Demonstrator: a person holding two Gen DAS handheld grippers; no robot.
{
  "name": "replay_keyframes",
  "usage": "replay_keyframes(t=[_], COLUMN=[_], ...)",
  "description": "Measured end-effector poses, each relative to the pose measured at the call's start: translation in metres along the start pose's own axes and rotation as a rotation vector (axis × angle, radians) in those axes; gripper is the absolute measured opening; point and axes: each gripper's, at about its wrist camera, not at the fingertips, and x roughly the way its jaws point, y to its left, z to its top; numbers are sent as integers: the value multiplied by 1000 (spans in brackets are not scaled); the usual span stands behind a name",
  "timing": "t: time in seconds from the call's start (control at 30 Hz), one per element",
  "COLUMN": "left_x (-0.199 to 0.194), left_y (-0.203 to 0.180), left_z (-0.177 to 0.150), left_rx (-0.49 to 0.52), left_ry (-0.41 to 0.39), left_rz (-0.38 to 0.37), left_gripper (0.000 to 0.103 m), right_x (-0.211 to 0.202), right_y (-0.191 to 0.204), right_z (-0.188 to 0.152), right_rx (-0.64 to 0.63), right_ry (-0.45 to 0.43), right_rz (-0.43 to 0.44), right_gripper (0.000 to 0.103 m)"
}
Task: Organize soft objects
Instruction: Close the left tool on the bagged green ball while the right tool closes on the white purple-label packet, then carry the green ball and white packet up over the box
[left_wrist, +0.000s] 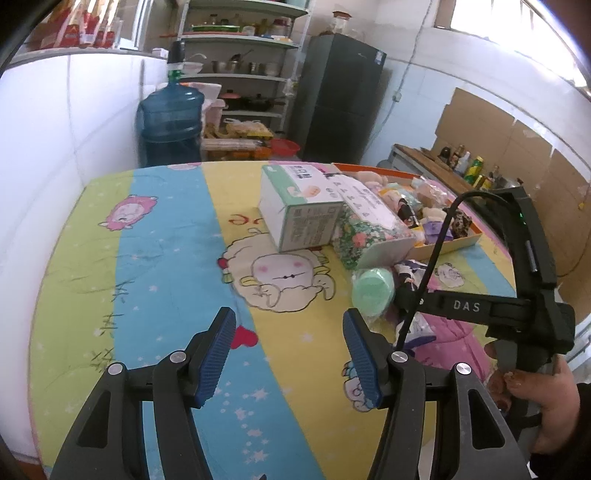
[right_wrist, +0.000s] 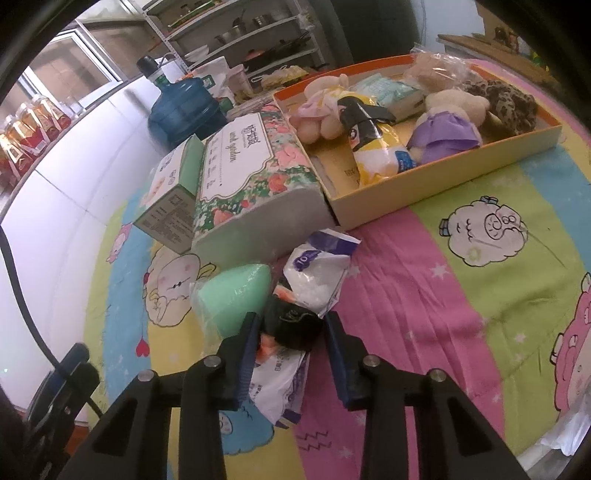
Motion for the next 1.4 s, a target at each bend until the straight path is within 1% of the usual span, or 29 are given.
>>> replay_keyframes(t=[0.1, 0.27, 0.3, 0.43, 0.6, 0.87, 0.9, 0.93, 0.97, 1.13, 1.4], left_x=[8, 26, 33, 59, 87, 110, 111, 112, 113, 111, 94], left_y=[-8, -35, -43, -60, -70, -73, -73, -73, -73, -71, -75], left_z=[5, 14, 15, 15, 16, 17, 16, 15, 15, 12, 11], left_rx=[24, 99, 124, 174, 202, 175, 174, 174, 172, 155, 152], left_ry=[5, 17, 27, 68, 110, 142, 143, 142, 144, 127, 101], left_rz=[-43, -136, -156, -203, -195, -201, -199, -195, -194, -202, -210], left_gripper=[62, 62, 62, 63, 63, 62, 58, 49, 48, 45, 44], right_x=[-15, -46, -51, -67, -79, -79, -79, -79, -78, -75, -78], right_y=[-6, -14, -16, -25, -43, -54, -55, -56, -55, -54, -53], right_z=[-2, -1, 0, -2, -3, -4, -4, -4, -4, -3, -2], right_rx=[0, -15, -17, -23, 2, 10, 9, 7, 3, -10, -21], right_ry=[-21, -82, -93, -121, -131, -123, -121, -118, -115, -107, -114], right_rz=[12, -4, -10, -35, -52, -68, -68, -68, -67, -65, -64], right_gripper=[36, 36, 36, 36, 36, 36, 36, 36, 36, 36, 36])
